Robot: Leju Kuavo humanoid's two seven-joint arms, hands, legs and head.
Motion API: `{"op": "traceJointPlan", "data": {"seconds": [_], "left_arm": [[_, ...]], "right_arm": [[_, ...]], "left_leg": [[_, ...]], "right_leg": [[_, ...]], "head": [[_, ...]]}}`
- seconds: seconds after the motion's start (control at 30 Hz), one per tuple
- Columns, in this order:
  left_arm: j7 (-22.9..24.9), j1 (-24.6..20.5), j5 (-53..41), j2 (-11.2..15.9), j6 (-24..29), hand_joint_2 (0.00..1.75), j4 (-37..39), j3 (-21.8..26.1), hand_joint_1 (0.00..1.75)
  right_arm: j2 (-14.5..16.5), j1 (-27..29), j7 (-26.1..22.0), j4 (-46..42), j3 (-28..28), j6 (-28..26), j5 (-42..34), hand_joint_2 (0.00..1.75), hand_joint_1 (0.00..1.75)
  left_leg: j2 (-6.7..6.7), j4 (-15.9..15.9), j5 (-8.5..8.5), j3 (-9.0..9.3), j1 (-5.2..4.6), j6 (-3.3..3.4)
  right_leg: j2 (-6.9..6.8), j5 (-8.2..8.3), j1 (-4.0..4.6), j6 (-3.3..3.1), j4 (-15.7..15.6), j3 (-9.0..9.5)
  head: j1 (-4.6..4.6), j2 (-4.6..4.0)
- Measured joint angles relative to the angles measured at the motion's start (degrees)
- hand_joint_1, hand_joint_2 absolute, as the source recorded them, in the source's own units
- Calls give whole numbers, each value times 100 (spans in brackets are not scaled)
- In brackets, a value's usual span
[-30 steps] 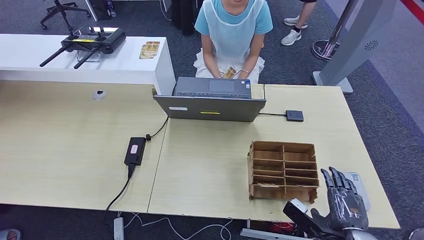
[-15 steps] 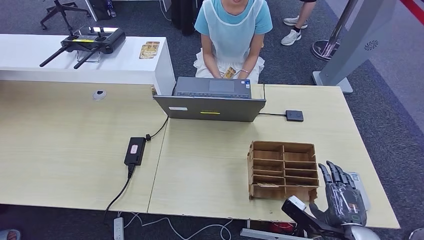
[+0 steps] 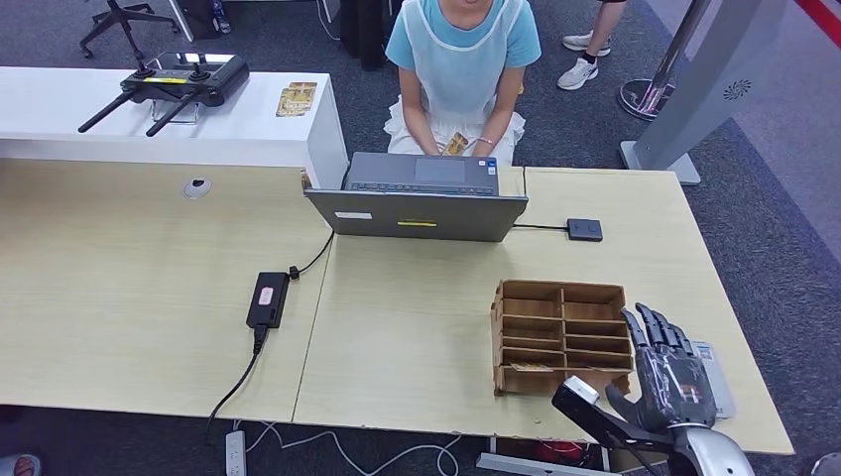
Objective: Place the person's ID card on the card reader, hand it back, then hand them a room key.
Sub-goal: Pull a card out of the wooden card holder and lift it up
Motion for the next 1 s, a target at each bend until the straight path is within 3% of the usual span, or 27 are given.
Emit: {"op": "traceJointPlan", "data": {"seconds": [1.0], "left_arm": [[0, 2, 74, 0, 1, 0, 0, -9, 0]], "right_arm": [[0, -2, 39, 98, 16, 61, -37, 175, 24]], "left_leg": [[0, 0, 0, 0, 0, 0]], "right_leg": [[0, 0, 0, 0, 0, -1]], "head": [[-1, 0]]}}
